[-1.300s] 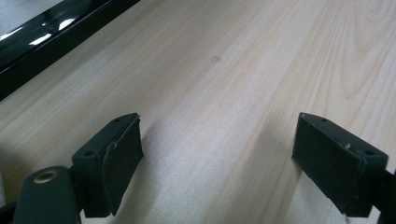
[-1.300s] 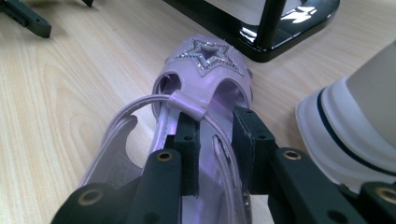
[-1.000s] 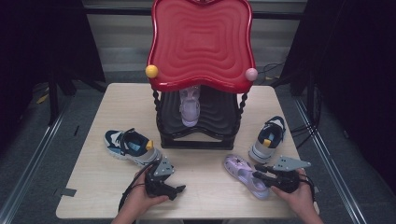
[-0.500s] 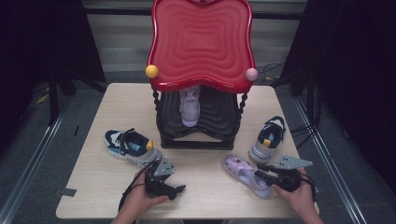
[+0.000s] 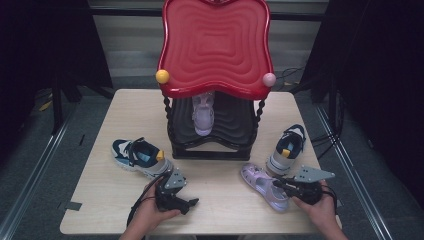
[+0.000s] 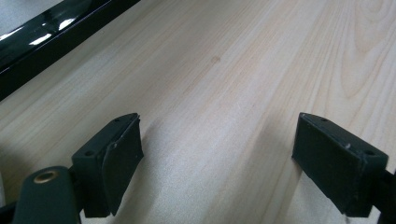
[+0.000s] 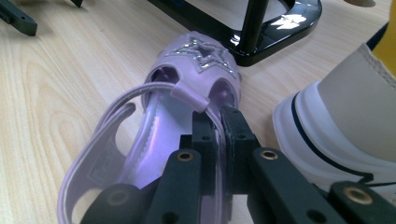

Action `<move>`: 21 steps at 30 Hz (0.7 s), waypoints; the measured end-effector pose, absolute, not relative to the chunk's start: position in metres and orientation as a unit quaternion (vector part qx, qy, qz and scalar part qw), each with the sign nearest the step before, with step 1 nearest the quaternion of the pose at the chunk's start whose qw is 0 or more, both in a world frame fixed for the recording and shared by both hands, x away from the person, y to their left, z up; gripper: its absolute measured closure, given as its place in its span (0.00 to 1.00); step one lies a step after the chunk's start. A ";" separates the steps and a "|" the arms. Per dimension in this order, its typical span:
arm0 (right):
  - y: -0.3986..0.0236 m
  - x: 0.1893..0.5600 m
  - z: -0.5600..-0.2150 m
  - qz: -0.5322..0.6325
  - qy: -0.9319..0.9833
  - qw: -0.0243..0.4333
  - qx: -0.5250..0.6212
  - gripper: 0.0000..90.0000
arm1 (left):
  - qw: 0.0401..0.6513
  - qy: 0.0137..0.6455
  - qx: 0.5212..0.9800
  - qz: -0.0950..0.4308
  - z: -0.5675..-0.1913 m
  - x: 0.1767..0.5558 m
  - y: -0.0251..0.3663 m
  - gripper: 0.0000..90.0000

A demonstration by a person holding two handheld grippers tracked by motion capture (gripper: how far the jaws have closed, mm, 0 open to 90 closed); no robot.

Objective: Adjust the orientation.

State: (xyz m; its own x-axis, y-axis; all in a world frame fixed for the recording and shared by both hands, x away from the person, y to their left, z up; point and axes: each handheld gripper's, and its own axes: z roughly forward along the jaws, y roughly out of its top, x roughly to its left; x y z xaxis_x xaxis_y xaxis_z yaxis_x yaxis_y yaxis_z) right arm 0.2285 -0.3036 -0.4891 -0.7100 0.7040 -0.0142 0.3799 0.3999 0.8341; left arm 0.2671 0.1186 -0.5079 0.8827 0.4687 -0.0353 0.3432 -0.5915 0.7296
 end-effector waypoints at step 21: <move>-0.290 0.219 -0.460 0.462 0.801 0.235 0.299 0.94 | 0.390 0.228 0.889 0.080 -0.508 0.267 0.119 0.17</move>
State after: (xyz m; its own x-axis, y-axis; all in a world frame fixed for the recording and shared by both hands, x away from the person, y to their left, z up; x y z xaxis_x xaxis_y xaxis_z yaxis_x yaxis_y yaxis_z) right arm 0.2186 -0.2896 -0.4597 -0.7103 0.6967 -0.1005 0.2614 0.3937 0.8813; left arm 0.2671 0.1186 -0.5079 0.8828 0.4685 -0.0353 0.3433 -0.5920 0.7292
